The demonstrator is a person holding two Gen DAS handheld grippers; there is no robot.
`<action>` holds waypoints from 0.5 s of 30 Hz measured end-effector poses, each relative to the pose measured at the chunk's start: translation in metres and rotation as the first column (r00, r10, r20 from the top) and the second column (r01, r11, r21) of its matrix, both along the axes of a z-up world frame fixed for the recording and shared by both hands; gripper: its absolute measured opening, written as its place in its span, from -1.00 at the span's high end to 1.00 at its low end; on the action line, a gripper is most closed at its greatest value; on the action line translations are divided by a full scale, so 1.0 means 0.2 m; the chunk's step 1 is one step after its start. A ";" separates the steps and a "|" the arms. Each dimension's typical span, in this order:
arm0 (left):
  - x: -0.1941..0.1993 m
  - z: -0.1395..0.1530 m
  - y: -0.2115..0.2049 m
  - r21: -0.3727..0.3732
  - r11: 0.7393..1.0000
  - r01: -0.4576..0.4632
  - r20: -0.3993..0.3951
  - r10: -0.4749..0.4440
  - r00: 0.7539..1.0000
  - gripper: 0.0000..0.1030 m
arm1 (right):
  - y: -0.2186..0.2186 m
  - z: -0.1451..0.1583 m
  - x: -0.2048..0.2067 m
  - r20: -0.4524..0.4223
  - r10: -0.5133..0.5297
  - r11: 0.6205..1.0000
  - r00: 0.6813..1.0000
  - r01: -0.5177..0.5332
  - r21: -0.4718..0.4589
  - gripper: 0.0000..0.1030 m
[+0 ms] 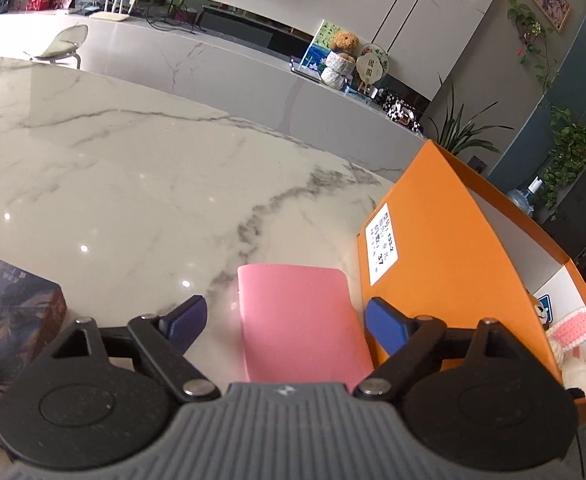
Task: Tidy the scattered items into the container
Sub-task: 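Hold the card deck with the left tool while the right tool approaches the pink wallet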
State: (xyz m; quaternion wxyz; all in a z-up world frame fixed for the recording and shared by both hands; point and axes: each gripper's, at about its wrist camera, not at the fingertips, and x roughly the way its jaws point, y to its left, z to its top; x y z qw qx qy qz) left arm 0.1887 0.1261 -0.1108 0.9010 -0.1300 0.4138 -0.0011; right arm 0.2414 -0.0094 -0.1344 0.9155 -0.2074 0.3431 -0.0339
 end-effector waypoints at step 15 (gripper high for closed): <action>-0.01 0.00 0.00 -0.004 1.000 0.004 -0.006 -0.004 1.000 -0.18 | -0.04 0.04 0.05 -0.119 -0.070 0.983 0.990 0.089 0.161 -0.73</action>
